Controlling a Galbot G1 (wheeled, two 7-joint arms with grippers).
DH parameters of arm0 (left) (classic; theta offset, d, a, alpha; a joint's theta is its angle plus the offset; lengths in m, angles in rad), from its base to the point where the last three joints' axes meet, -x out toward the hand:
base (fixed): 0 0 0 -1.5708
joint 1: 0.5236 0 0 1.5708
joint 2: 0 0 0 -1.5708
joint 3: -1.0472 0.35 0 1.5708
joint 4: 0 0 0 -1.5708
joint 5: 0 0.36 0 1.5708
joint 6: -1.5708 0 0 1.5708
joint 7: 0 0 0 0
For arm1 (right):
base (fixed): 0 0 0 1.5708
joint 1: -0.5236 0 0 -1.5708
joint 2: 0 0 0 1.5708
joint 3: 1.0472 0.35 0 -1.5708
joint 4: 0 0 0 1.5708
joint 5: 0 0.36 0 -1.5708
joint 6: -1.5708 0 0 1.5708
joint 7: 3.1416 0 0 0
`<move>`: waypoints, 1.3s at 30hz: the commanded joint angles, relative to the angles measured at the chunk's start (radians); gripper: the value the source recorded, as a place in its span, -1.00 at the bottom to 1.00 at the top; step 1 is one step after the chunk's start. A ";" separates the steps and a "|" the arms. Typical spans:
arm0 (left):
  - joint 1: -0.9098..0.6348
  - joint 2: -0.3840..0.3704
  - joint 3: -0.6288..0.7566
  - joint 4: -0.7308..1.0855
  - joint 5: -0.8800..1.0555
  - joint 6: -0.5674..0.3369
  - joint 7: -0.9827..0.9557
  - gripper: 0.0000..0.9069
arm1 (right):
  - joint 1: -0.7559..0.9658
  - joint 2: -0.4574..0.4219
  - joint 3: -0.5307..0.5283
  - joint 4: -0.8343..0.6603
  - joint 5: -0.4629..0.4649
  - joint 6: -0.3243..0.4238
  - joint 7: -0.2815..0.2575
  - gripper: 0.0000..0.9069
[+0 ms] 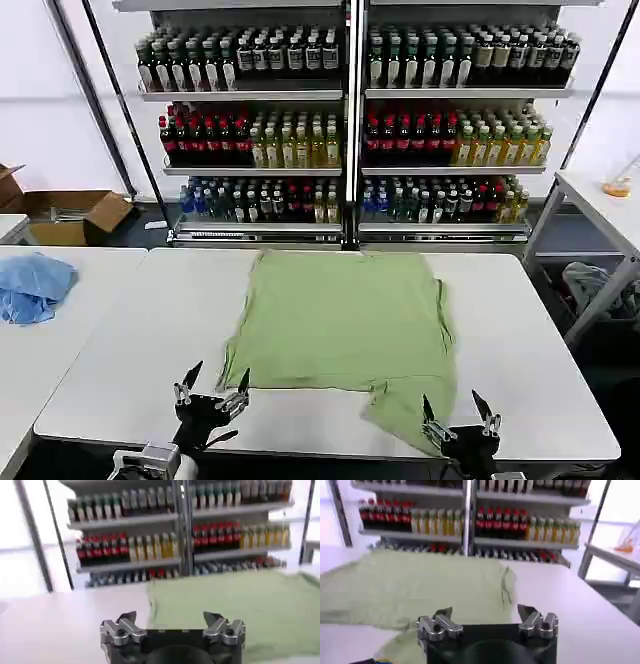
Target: Fold and organize the clothes.
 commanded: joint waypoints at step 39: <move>-0.192 0.053 0.047 0.229 -0.163 0.048 0.011 -0.96 | 0.050 0.039 -0.073 -0.114 0.070 0.019 0.022 -1.00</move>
